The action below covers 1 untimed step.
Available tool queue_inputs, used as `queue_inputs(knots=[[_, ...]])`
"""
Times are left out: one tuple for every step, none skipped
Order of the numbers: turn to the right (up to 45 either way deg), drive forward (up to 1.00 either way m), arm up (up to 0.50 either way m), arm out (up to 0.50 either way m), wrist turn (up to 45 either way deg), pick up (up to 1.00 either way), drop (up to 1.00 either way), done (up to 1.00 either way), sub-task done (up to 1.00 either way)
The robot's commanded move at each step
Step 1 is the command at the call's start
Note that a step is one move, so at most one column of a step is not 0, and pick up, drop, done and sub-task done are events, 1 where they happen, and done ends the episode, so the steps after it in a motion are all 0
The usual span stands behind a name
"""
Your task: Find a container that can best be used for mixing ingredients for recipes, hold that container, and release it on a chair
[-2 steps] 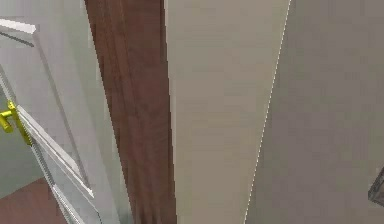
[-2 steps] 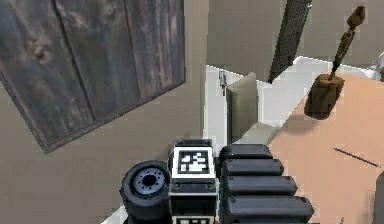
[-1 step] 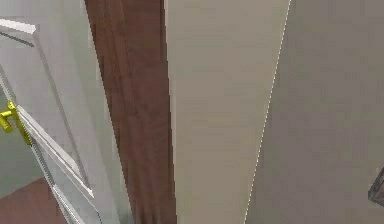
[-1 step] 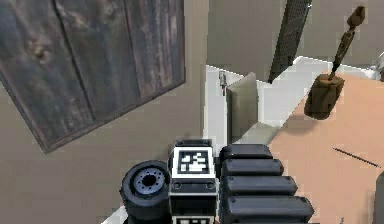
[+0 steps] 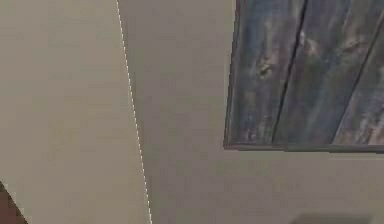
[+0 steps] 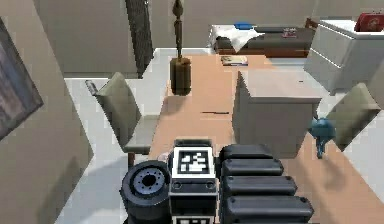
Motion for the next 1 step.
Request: queue_inputs(knots=[[0.0,0.15,0.0,0.0,0.0,0.0,0.0,0.0,0.0]])
